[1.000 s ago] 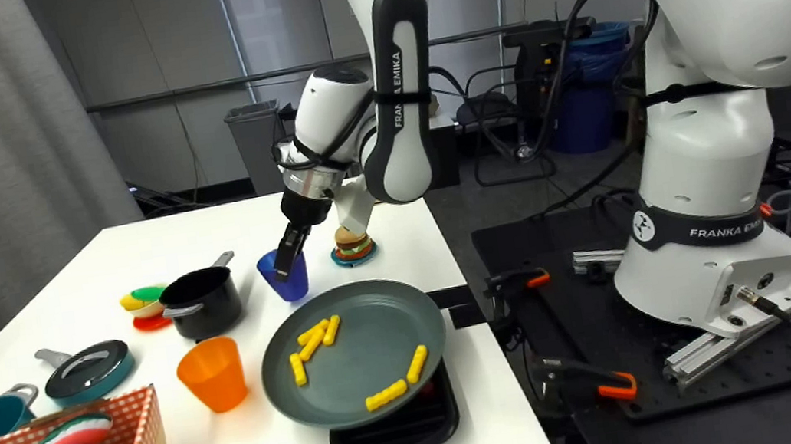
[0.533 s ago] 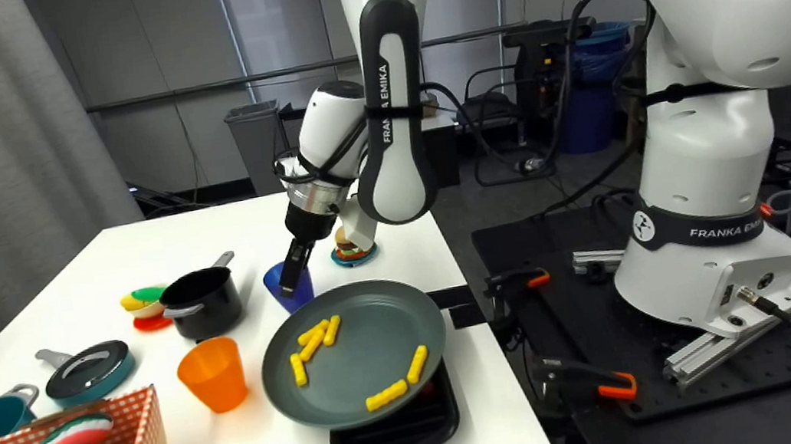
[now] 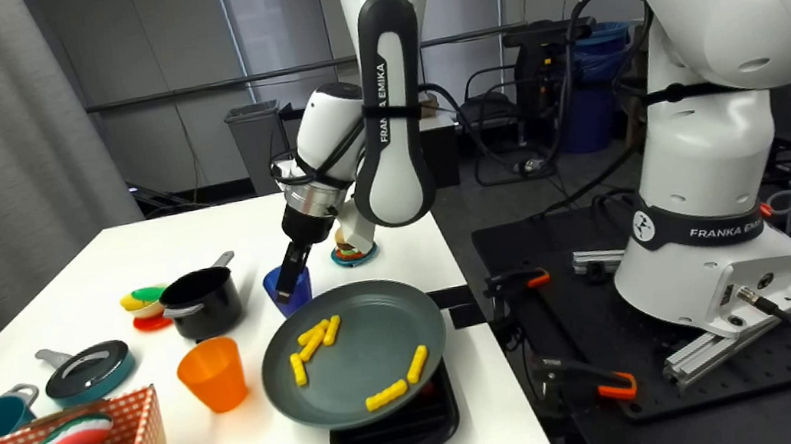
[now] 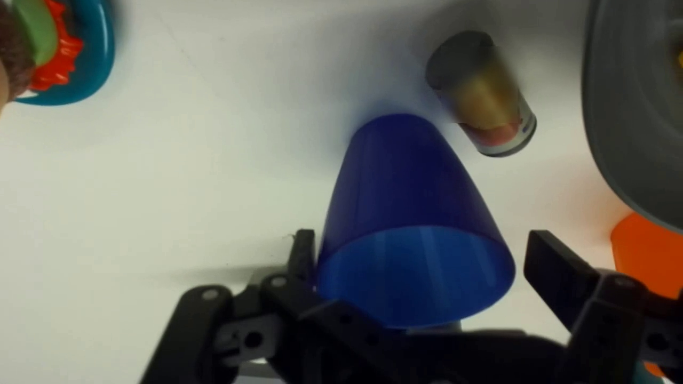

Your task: Pour the contents in the cup on the tray

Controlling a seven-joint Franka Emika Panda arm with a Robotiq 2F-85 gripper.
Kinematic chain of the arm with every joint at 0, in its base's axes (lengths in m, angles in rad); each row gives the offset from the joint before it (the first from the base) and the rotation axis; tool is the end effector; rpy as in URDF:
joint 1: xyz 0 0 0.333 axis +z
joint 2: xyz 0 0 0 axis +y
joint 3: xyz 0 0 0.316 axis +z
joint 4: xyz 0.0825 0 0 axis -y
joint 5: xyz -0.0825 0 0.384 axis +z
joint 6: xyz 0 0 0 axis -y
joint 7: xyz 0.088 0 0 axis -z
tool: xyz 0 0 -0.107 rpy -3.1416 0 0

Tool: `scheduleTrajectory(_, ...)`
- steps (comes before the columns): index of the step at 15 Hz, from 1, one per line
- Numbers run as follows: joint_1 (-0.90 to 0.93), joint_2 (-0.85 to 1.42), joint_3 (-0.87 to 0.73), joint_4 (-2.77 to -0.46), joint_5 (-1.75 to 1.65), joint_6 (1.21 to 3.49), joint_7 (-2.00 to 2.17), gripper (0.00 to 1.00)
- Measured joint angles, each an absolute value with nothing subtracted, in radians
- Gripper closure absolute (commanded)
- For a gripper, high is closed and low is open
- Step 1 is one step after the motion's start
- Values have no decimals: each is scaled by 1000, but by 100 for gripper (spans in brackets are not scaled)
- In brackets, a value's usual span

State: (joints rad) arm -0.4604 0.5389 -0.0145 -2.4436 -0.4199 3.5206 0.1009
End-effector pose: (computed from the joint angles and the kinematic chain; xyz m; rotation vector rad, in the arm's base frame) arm 0.4628 -0.1827 0.1470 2.9718 -0.2073 0.7970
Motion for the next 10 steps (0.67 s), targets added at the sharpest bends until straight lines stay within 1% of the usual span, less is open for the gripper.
scheduleTrajectory(10,-462,461,1,-2460,-420,3535,31,0)
